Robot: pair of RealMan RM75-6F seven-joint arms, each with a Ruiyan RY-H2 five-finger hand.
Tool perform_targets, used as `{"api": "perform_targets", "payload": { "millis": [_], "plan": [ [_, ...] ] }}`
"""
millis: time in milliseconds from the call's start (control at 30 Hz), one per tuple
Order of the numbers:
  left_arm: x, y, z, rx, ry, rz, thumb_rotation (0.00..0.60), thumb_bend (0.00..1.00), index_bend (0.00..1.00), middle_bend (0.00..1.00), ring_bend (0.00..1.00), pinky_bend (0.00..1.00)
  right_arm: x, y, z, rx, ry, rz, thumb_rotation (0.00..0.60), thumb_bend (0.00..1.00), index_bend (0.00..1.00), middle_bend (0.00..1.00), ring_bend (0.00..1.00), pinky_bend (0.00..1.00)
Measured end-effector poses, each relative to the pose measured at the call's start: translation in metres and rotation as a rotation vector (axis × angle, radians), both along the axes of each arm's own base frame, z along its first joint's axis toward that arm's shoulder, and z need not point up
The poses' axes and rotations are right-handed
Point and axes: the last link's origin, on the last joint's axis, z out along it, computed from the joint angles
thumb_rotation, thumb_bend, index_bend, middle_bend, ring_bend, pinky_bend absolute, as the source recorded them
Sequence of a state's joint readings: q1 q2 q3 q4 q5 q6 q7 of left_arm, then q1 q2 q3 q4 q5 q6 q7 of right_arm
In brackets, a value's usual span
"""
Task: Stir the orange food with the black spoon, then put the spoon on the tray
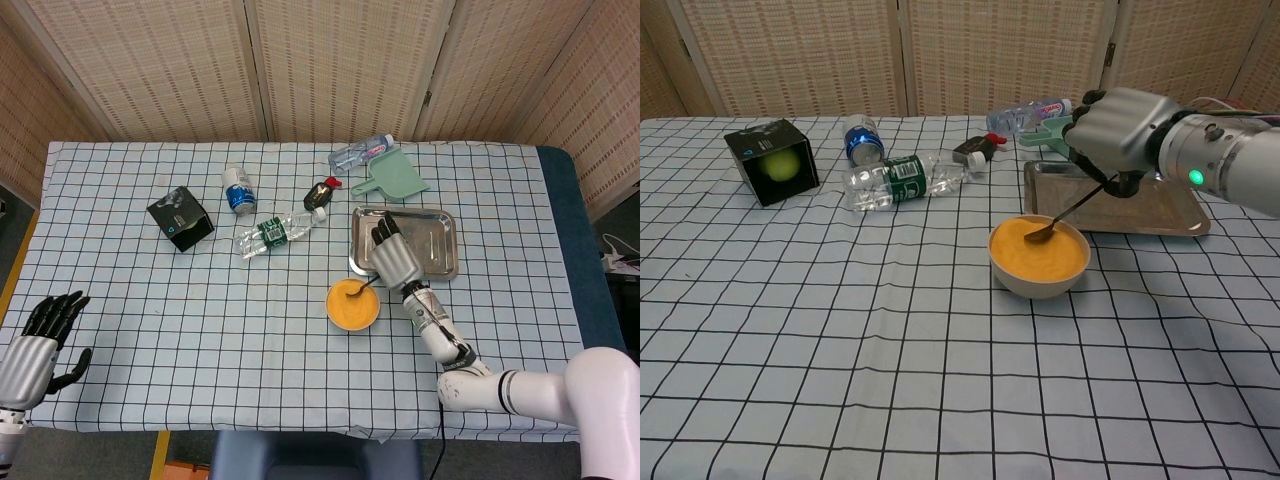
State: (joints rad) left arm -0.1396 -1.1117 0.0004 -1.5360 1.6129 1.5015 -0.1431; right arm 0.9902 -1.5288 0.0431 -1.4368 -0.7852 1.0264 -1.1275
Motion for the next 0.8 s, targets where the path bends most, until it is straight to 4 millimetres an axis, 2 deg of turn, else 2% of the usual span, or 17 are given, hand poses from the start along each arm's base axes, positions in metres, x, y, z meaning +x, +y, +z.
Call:
{"api": "perform_targets", "payload": {
  "millis": [633,800],
  "plan": [
    [0.003,0.0,-0.003,-0.002,0.008,-0.008,0.6,0.46,0.0,0.0,0.0,0.04,0.0,0.013,0.015,0.021,-0.047,0.028,0.6,0.65,1.0,0.17,0.08,0.0],
    [0.002,0.0,-0.003,0.0,0.01,-0.008,0.6,0.46,0.0,0.0,0.0,0.04,0.003,0.018,0.018,0.051,-0.107,-0.002,0.6,0.65,1.0,0.17,0.08,0.0]
  ]
}}
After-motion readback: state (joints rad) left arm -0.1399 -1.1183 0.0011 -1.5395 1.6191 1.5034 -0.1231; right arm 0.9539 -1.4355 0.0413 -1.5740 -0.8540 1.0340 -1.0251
